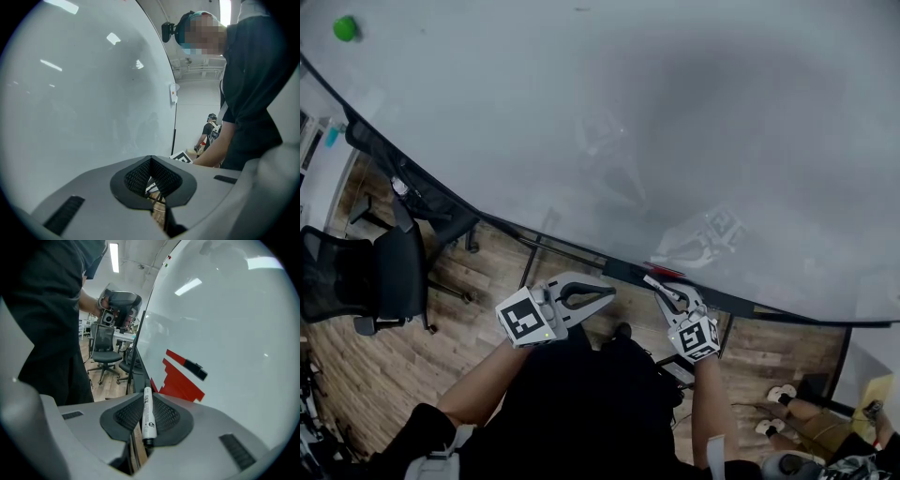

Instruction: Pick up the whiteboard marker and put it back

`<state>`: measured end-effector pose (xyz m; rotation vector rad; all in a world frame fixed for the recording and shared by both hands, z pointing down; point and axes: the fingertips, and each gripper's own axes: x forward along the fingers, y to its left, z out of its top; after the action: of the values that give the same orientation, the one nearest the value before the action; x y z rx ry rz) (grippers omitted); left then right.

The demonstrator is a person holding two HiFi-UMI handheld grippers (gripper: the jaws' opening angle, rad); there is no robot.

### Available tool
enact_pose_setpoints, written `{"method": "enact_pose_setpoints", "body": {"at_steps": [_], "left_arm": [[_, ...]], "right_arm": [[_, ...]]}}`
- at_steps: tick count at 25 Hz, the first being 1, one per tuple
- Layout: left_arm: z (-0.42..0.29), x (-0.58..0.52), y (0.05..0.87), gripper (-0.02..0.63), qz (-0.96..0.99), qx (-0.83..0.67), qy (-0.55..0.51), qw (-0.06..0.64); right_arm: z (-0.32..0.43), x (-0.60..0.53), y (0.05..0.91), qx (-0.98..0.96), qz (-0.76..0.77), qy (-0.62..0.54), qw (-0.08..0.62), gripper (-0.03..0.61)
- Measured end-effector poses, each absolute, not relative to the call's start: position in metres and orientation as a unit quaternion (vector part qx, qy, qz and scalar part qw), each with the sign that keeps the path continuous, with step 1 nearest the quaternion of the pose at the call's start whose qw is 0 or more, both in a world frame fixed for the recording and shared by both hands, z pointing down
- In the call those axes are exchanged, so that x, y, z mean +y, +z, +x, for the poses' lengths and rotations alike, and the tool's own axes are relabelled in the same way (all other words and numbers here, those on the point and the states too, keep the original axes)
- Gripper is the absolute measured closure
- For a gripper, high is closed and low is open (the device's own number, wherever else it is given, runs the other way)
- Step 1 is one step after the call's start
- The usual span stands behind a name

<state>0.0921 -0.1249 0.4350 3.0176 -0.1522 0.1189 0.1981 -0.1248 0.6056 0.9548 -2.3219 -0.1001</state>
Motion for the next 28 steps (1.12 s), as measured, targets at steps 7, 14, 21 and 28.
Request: {"method": "enact_pose_setpoints", "body": {"at_steps": [7,14,21,28], "left_arm": [[0.093,-0.122,0.442,0.604,0.995,-0.048,0.046,0.068],[0.096,-0.120,0.443,0.604,0.995,-0.045,0.050,0.077],[0.097,-0.120,0.446,0.604,0.995,-0.039,0.046,0.078],[0.097,-0.123,0.453,0.604,0.994,-0.039,0.040,0.093]], "right_arm": [[0.199,-0.127,0.612,-0.877,0.354,-0.030,0.324,0.509],[0.201,-0.131,0.618,-0.872,0.352,-0.018,0.339,0.509],[0.204,-0.137,0.627,-0.857,0.372,-0.005,0.357,0.508],[0.201,-0.135,0.611,-0.859,0.385,-0.015,0.337,0.508]]}}
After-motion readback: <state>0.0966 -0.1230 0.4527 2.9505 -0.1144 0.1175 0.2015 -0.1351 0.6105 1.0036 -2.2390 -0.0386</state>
